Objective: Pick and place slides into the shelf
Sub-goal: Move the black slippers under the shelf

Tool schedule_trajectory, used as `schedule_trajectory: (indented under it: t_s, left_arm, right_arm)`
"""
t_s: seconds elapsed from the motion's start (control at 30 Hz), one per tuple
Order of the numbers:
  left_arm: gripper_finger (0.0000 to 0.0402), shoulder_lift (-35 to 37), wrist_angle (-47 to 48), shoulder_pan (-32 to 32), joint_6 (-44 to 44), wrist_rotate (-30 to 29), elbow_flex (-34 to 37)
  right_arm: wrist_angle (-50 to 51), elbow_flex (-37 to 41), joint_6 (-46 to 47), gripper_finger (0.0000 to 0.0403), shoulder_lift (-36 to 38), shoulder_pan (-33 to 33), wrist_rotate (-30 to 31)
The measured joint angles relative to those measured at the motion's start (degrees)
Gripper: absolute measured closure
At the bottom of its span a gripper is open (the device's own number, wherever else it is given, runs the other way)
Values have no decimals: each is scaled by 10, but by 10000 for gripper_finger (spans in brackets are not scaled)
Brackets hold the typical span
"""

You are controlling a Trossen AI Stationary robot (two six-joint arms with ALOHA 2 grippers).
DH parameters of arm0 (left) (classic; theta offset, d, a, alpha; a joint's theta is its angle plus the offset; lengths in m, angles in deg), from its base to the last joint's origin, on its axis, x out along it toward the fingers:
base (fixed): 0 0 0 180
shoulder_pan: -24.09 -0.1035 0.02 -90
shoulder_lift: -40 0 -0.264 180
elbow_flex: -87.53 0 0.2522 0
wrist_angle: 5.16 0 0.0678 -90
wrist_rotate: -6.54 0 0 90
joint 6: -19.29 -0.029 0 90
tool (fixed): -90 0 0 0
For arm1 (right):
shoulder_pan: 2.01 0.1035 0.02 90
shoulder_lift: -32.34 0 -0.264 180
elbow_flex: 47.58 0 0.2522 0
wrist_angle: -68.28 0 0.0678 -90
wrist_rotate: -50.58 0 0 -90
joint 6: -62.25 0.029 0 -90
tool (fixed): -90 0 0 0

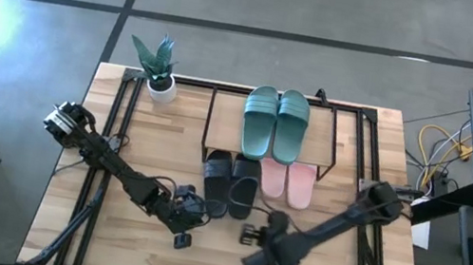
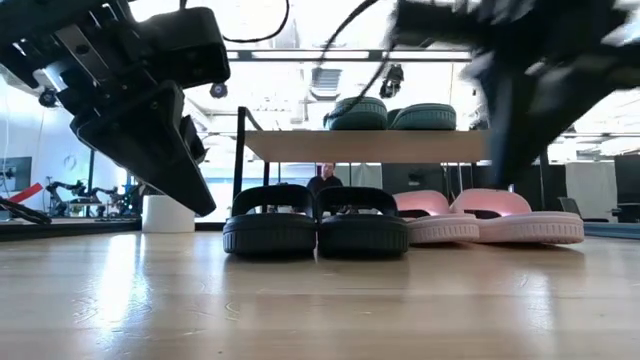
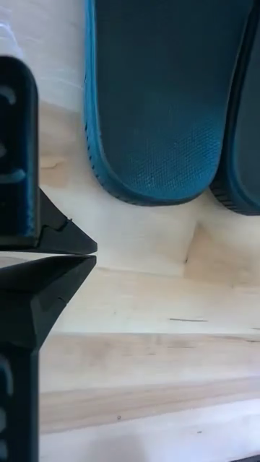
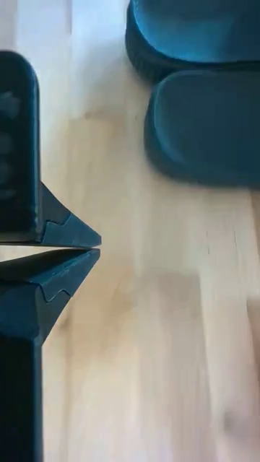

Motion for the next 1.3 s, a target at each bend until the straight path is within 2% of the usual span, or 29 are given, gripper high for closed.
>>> schedule_trajectory:
  t_s: [0.17, 0.37, 0.67, 0.93, 1.17, 1.3]
  left_arm:
    - [402, 0, -33, 0, 1, 20, 0]
    - [402, -3, -90, -5, -1, 19, 0]
    - [402, -58, -100, -38, -31, 6, 0]
    - [401, -85, -106, -70, -37, 13, -1]
    - [401, -68, -61, -91, -47, -73, 0]
    - [401, -39, -2, -90, -46, -88, 0]
  right_arm:
    - [40, 0, 11, 394, 23, 26, -11]
    - [32, 3, 7, 394, 24, 12, -10]
    - [-49, 7, -130, 394, 22, -41, 10]
    - [-52, 7, -174, 394, 22, -63, 11]
    - [-51, 9, -176, 394, 22, -64, 11]
    - [-51, 12, -175, 394, 22, -64, 11]
